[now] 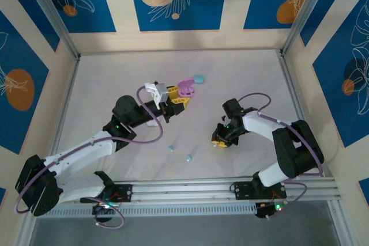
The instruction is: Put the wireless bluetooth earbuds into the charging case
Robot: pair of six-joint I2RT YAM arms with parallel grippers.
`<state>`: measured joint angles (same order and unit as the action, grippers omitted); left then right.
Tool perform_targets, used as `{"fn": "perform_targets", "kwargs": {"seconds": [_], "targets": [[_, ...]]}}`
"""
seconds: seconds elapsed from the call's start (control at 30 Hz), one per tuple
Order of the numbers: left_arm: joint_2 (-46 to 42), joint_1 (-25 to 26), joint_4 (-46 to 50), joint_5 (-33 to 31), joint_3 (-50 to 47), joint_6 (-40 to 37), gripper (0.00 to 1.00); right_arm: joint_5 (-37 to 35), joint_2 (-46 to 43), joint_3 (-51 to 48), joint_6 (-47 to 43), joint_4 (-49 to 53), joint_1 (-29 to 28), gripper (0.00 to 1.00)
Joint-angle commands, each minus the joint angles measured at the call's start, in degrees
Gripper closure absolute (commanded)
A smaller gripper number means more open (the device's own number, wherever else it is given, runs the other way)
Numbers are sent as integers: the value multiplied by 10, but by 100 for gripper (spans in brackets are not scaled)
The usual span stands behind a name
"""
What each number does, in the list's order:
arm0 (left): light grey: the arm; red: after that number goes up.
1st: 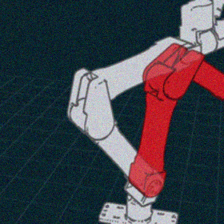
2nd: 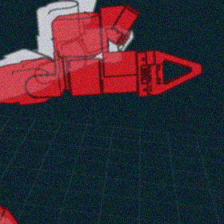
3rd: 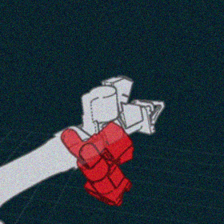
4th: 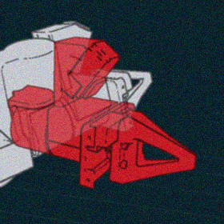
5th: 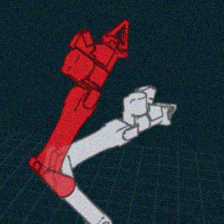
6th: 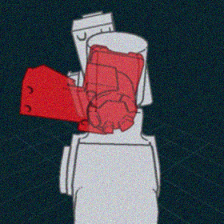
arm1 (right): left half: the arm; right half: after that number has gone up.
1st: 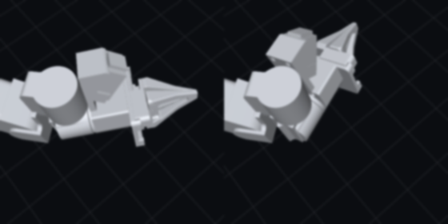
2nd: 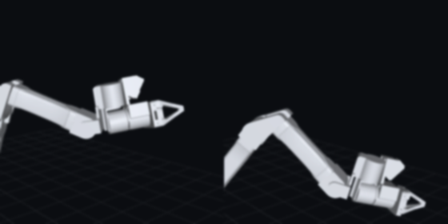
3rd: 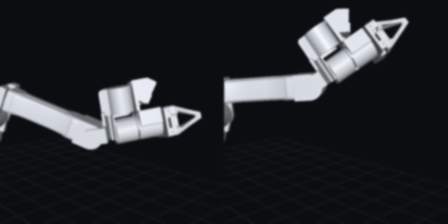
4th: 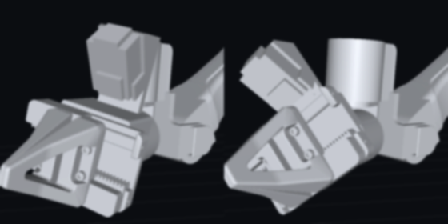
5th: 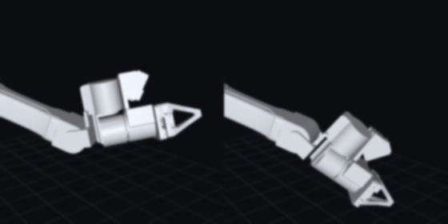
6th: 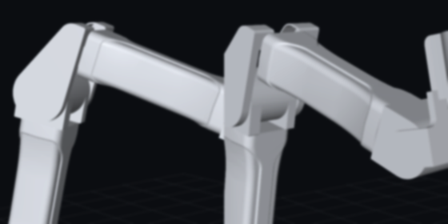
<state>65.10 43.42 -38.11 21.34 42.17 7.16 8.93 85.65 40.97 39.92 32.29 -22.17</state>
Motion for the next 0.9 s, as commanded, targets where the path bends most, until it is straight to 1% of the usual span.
{"fn": "perform_targets", "kwargs": {"seconds": [0.0, 0.17, 0.4, 0.53, 0.63, 0.77, 0.87], "targets": [[-8, 9, -6, -6, 9, 6, 78, -4, 6, 14, -8, 3, -8, 74], [-10, 9, 0, -10, 7, 1, 78, -14, -21, 29, -6, 24, -11, 76], [-1, 9, 25, -23, 9, -12, 78, -27, -105, 89, -8, 88, -11, 77], [6, 10, 45, -27, 16, -26, 78, -21, -163, 159, -8, 135, -10, 77], [14, 13, 53, -32, 19, -36, 79, -6, -201, 218, -12, 149, -7, 77], [29, 24, 77, -52, 33, -64, 80, 21, -217, 297, -20, 170, -7, 77], [44, 36, 85, -83, 40, -91, 81, 36, -217, 340, -19, 178, -11, 77]]}}
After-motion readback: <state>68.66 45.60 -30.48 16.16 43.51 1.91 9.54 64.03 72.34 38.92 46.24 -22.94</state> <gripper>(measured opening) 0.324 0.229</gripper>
